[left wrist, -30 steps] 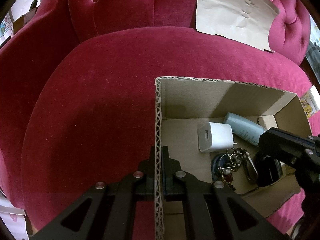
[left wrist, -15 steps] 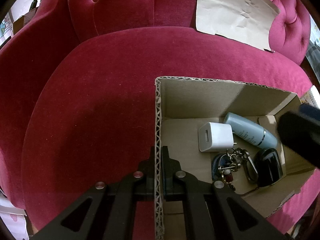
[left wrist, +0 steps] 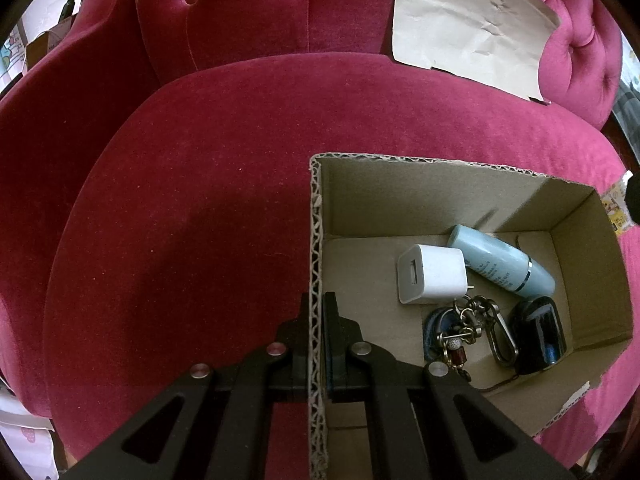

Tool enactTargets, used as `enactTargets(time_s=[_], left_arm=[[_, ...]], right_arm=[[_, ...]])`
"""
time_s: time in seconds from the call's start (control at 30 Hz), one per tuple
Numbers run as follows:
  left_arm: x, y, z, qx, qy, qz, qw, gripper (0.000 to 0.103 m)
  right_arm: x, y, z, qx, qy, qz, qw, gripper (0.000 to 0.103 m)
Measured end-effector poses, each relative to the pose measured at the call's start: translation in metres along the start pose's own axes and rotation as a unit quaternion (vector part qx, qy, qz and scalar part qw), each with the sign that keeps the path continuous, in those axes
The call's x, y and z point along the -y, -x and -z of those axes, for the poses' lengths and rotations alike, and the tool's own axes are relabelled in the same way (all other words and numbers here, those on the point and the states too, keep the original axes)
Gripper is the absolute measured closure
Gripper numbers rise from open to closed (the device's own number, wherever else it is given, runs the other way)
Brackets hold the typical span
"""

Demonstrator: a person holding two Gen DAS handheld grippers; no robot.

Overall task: Organize rigid objects
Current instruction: 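Move the right tool back to the larger white charger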

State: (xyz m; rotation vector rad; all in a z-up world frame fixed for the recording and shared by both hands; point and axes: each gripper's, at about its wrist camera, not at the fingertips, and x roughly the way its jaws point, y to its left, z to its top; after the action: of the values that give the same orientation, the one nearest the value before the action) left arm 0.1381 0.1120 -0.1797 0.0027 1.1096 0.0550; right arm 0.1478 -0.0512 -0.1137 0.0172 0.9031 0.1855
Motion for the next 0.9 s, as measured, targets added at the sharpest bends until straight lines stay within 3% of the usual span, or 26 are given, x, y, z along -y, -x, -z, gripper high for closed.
enactTargets(time_s=[0.47,0.9], left_arm=[[-0.001,-0.001,0.0,0.0,-0.001,-0.001,1.0,0.099],[-0.001,-0.001,0.0,-0.001,-0.001,-0.002,1.0,0.099]], right_arm=[[0.052,0.007,0.001,0.002,-0.019,0.018,1.0,0.0],[0.084,0.006,0.011,-0.003,0.001,0.027,1.0,0.0]])
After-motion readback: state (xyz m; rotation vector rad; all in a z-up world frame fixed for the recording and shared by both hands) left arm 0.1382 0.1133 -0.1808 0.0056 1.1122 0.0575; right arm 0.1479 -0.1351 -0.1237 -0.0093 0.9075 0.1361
